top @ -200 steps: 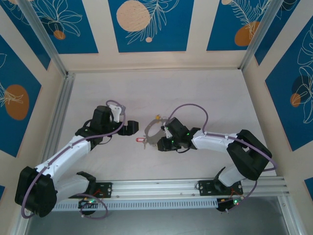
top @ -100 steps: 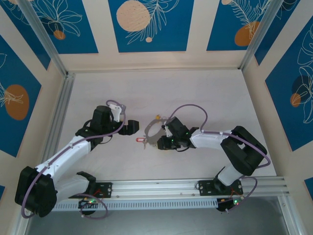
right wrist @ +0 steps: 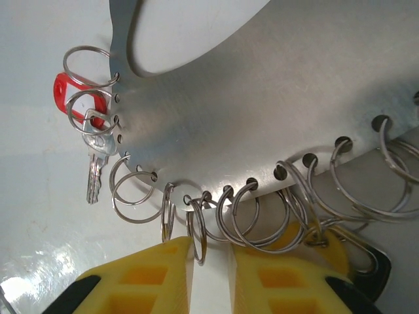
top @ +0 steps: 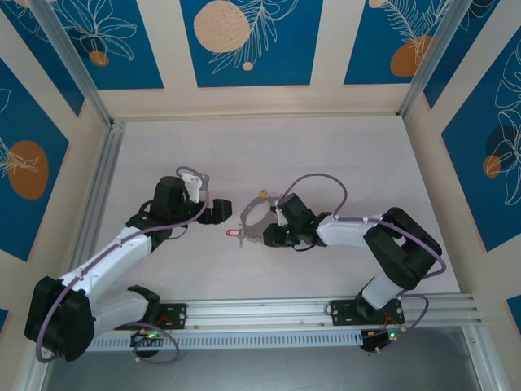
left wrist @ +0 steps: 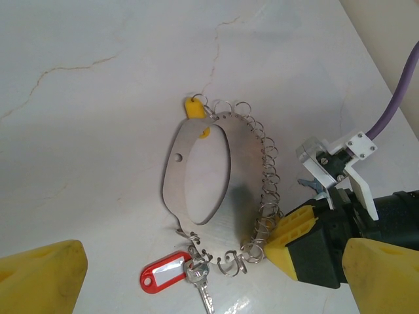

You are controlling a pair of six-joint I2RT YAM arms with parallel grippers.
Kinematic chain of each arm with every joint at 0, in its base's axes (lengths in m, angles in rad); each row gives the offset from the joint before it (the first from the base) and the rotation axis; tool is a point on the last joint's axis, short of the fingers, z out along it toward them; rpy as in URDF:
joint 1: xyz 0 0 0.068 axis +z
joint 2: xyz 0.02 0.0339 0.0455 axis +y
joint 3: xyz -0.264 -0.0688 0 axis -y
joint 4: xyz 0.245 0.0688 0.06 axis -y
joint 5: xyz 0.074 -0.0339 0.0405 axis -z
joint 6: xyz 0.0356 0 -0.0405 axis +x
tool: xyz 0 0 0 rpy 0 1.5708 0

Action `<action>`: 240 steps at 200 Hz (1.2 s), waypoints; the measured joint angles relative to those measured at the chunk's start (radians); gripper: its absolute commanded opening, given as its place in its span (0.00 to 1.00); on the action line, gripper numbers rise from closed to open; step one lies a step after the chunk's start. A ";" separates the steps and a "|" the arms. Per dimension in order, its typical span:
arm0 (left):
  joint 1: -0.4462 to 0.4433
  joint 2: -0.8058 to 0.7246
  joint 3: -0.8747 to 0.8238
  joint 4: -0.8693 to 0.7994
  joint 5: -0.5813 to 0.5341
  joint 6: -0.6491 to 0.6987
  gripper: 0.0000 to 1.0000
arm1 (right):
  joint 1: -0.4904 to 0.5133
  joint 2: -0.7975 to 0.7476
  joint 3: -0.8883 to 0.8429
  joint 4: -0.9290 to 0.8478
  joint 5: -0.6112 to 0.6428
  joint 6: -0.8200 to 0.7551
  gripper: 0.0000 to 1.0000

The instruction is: Put the keys on the keyring

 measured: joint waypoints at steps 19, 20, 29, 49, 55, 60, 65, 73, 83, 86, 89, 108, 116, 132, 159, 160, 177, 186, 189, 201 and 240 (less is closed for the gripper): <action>0.000 0.000 -0.003 0.001 0.000 -0.001 1.00 | -0.001 0.011 0.003 0.016 -0.004 0.000 0.18; 0.000 0.000 -0.004 0.001 0.000 -0.001 1.00 | -0.001 0.011 0.003 0.018 -0.004 0.000 0.18; 0.000 -0.001 -0.006 0.001 0.000 -0.001 1.00 | -0.001 0.013 0.003 0.023 -0.007 0.000 0.18; 0.000 -0.002 -0.006 0.001 0.000 -0.001 1.00 | -0.001 0.013 0.003 0.026 -0.009 0.000 0.20; 0.000 -0.002 -0.008 0.002 0.000 -0.001 1.00 | -0.001 0.013 0.003 0.027 -0.011 0.000 0.21; 0.000 -0.002 -0.008 0.002 0.000 -0.001 1.00 | -0.001 0.013 0.003 0.027 -0.011 0.000 0.21; 0.000 -0.002 -0.009 0.002 0.000 -0.001 1.00 | -0.001 0.013 0.004 0.027 -0.011 0.000 0.21; 0.000 -0.002 -0.011 0.002 0.000 -0.001 1.00 | -0.001 0.013 0.004 0.027 -0.012 0.000 0.21; 0.000 -0.002 -0.013 0.002 0.000 -0.001 1.00 | -0.001 0.013 0.005 0.026 -0.012 -0.001 0.21; 0.000 -0.002 -0.015 0.002 0.000 -0.001 1.00 | -0.001 0.013 0.005 0.026 -0.011 0.000 0.21; -0.001 -0.002 -0.015 0.002 0.000 -0.001 1.00 | -0.001 0.013 0.005 0.026 -0.011 0.000 0.21; -0.002 -0.002 -0.019 0.002 0.000 -0.001 1.00 | -0.001 0.013 0.005 0.026 -0.011 0.000 0.19; -0.002 -0.002 -0.019 0.002 0.000 -0.001 1.00 | -0.001 0.015 0.005 0.027 -0.012 0.000 0.17; -0.002 -0.002 -0.019 0.002 0.000 -0.001 1.00 | -0.001 0.023 0.010 0.031 -0.016 0.000 0.16; -0.003 -0.002 -0.019 0.002 0.000 -0.001 1.00 | 0.001 0.037 0.023 0.033 -0.020 0.000 0.15; -0.003 -0.002 -0.019 0.002 0.000 -0.001 1.00 | 0.001 0.037 0.023 0.033 -0.020 0.000 0.15; -0.003 -0.002 -0.019 0.002 0.000 -0.001 1.00 | 0.001 0.039 0.025 0.034 -0.023 -0.001 0.18; -0.003 -0.002 -0.019 0.002 -0.001 -0.001 1.00 | 0.001 0.039 0.026 0.034 -0.024 0.000 0.20; -0.003 -0.002 -0.019 0.002 0.000 -0.001 1.00 | 0.001 0.039 0.026 0.034 -0.026 -0.001 0.20; -0.003 -0.003 -0.019 0.002 -0.001 -0.001 1.00 | 0.001 0.039 0.027 0.036 -0.027 -0.001 0.22; -0.003 -0.003 -0.019 0.002 0.000 -0.001 0.99 | 0.001 0.039 0.032 0.035 -0.026 -0.001 0.21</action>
